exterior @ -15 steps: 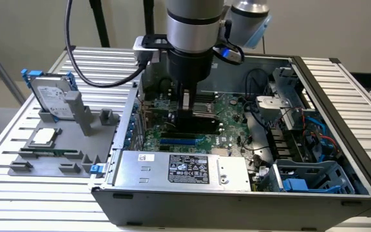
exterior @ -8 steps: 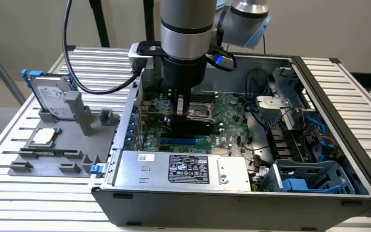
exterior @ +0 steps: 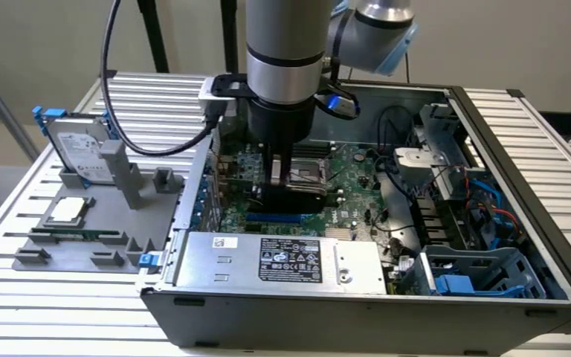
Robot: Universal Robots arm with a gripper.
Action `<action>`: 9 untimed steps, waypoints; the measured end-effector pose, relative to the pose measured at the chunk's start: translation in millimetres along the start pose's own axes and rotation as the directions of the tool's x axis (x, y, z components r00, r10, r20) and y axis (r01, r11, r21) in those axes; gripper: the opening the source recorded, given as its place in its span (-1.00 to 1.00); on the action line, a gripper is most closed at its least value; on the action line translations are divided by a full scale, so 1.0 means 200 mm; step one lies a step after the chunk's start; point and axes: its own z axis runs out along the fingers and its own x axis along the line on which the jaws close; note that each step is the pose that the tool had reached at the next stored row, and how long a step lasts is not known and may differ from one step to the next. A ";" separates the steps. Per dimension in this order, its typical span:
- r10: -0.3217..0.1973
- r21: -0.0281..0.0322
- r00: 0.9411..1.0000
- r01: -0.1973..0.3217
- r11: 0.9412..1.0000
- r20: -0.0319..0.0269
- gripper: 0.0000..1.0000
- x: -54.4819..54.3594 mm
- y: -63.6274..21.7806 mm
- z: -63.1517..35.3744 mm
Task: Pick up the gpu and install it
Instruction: 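Insert the gpu into the slot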
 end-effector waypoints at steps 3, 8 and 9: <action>0.000 0.000 1.000 0.000 1.000 0.000 -1.00 0.00 0.000 0.027; 0.000 0.000 1.000 0.000 1.000 0.000 -1.00 0.00 -0.001 0.065; 0.000 0.000 1.000 0.000 1.000 0.000 -1.00 0.00 -0.001 0.069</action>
